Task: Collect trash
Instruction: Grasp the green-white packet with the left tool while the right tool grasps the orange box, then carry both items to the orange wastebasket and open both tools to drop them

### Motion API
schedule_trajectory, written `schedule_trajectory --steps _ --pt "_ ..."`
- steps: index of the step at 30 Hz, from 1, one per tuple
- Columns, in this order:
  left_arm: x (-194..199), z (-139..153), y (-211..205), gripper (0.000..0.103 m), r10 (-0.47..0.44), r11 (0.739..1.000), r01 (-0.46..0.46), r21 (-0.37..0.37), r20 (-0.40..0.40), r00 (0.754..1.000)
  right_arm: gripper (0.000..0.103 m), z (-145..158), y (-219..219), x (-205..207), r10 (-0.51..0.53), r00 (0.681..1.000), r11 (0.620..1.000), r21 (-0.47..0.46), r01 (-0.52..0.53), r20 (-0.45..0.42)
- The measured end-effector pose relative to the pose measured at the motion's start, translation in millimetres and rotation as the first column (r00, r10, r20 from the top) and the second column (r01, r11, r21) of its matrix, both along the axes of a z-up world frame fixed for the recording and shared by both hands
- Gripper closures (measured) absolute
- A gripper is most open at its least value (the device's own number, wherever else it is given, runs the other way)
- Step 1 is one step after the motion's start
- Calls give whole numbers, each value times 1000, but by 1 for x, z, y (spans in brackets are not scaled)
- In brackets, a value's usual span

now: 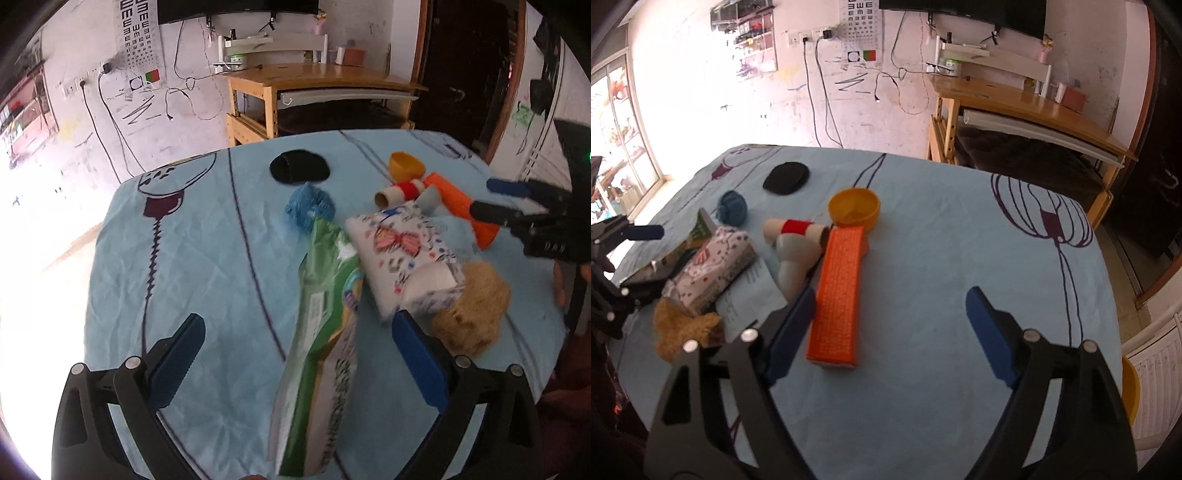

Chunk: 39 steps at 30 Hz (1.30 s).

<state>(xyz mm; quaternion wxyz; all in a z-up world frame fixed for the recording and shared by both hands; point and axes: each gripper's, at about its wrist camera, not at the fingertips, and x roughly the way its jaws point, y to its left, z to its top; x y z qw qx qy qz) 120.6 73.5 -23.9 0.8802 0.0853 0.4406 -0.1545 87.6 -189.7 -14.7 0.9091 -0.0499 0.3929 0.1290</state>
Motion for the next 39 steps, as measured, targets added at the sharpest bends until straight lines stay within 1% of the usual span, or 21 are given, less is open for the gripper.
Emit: schedule_trajectory --steps 1,3,4,7,9,12,13,14,15,17,18,20,21,23,27,34,39 --pt "-2 -1 1 8 6 1000 -6 16 6 1000 23 0 0 1 -2 1000 1000 0 2 0" --pt "-6 -3 0 16 3 999 -3 46 14 1000 23 0 1 1 1 1000 1000 2 -1 -1" --pt "-7 -5 -1 26 -7 999 7 54 8 1000 23 0 2 1 4 1000 1000 4 -4 -2" --pt "-8 -4 -4 36 -16 999 15 32 8 1000 23 1 6 1 13 1000 1000 1 -13 -3" --pt "-8 -4 -7 39 -19 1000 19 21 8 1000 23 1 10 0 25 1000 1000 -4 -25 -2" --pt "-10 -3 -11 49 -28 999 28 16 6 1000 23 -1 16 2 31 999 999 -14 -32 -7" --pt "-12 -2 -13 54 -32 999 32 17 10 999 26 -1 17 3 34 999 999 -15 -34 -7" --pt "-15 -2 -16 60 -38 999 37 20 14 999 31 -1 18 3 36 999 999 -16 -36 -7" --pt "-17 -2 -17 63 -39 999 39 19 16 999 33 -2 20 5 39 999 999 -20 -39 -13" --pt "-22 -1 -20 76 -41 999 40 19 21 999 46 -5 22 8 41 999 999 -27 -42 -32" --pt "-25 -1 -21 77 -38 999 38 25 28 999 48 -7 24 10 48 998 998 -29 -49 -44" --pt "-29 -1 -20 79 -30 999 29 22 36 999 59 -9 26 11 60 997 998 -33 -62 -56" --pt "-31 -2 -19 79 -24 1000 23 12 36 999 62 -11 28 12 67 995 997 -37 -69 -70" --pt "-33 -1 -13 79 -8 1000 9 -22 29 1000 80 -13 30 14 80 993 996 -34 -83 -83" --pt "-36 1 -2 79 6 997 -4 -71 27 1000 81 -11 28 13 78 994 997 -21 -80 -80" --pt "-41 15 7 79 46 995 -40 -96 60 997 81 -4 12 6 55 998 998 27 -54 -45" --pt "-44 34 -3 79 40 995 -30 -97 103 994 81 10 -7 -4 30 1000 998 63 -30 0"
